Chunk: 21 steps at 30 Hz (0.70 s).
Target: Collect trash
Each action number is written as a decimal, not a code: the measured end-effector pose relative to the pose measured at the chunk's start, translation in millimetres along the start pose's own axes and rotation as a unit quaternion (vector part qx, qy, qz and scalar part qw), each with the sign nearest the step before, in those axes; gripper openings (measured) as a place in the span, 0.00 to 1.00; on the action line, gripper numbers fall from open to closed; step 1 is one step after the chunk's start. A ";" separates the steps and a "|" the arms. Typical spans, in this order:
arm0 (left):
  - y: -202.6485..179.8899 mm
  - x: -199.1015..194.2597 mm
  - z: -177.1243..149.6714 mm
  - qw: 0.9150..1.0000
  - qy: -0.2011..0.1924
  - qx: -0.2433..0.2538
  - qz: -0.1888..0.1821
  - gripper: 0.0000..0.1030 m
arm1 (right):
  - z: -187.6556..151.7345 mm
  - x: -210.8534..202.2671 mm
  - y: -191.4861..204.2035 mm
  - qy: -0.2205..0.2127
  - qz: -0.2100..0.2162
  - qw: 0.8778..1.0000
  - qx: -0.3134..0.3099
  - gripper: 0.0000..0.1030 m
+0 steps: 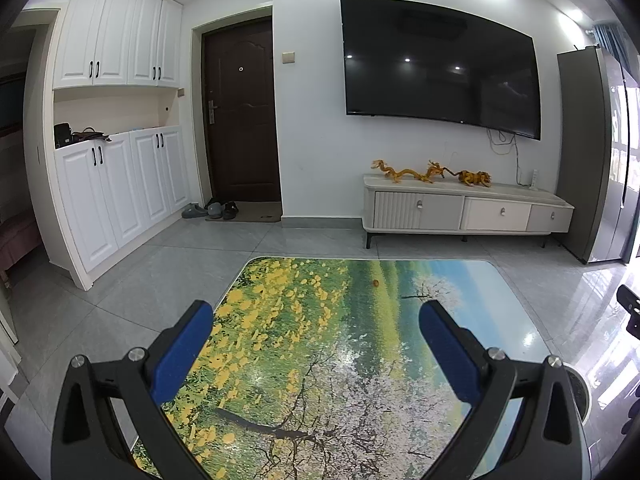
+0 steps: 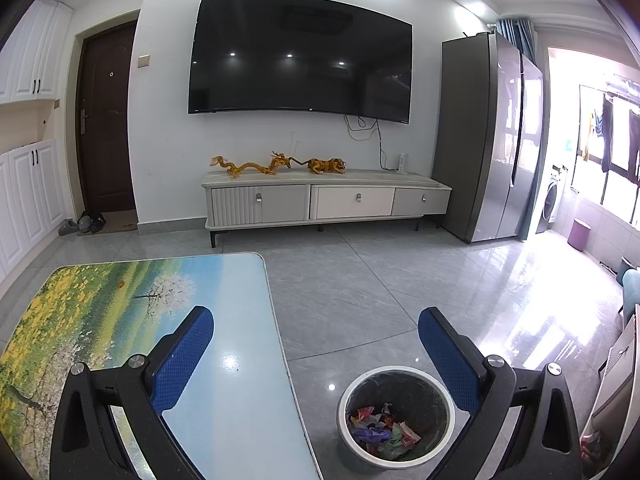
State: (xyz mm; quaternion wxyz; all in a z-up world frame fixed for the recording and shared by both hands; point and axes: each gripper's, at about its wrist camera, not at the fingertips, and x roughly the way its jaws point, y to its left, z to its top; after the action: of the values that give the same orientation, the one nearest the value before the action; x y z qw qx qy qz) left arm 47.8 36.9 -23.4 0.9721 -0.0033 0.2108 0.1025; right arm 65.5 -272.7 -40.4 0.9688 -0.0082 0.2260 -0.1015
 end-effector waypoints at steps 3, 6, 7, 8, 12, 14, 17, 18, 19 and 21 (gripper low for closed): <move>0.3 0.1 -0.1 1.000 -0.001 0.000 0.000 1.00 | 0.0 -0.1 0.1 0.000 0.000 1.000 0.000 1.00; 0.6 0.4 0.1 1.000 -0.001 0.000 -0.001 1.00 | 0.1 -0.1 0.1 0.000 0.000 1.000 0.000 1.00; 0.5 0.1 0.1 1.000 -0.001 0.000 -0.001 1.00 | 0.2 0.0 0.0 0.000 0.000 1.000 0.000 1.00; 0.1 0.1 0.2 1.000 -0.002 0.000 0.000 1.00 | 0.2 0.0 -0.1 0.000 0.000 1.000 0.000 1.00; 0.4 0.0 -0.2 1.000 -0.001 -0.001 -0.001 1.00 | 0.3 0.0 -0.4 0.000 0.000 1.000 0.000 1.00; -0.1 0.0 -0.2 1.000 -0.001 -0.002 -0.002 1.00 | 0.4 0.2 -0.8 0.000 0.000 1.000 0.000 1.00; -0.7 0.1 0.3 1.000 -0.001 -0.003 -0.003 1.00 | -0.1 -0.3 -1.2 0.000 -0.001 1.000 0.000 1.00; 0.0 -0.5 -0.1 1.000 -0.001 -0.004 -0.004 1.00 | -1.3 -1.4 -1.0 0.000 -0.002 1.000 0.000 1.00; 0.0 -0.4 -0.1 1.000 0.000 -0.004 -0.005 1.00 | -1.2 -1.8 -0.9 -0.001 -0.002 1.000 -0.001 1.00; -0.6 -0.8 0.1 1.000 0.000 -0.005 -0.007 1.00 | -1.2 -1.3 -1.2 -0.001 -0.001 1.000 0.000 1.00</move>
State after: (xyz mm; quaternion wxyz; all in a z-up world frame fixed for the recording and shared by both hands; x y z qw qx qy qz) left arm 47.3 36.1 -23.0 0.9728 -0.0094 0.2099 0.0972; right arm 63.6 -273.6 -40.8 0.9688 -0.0089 0.2255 -0.1028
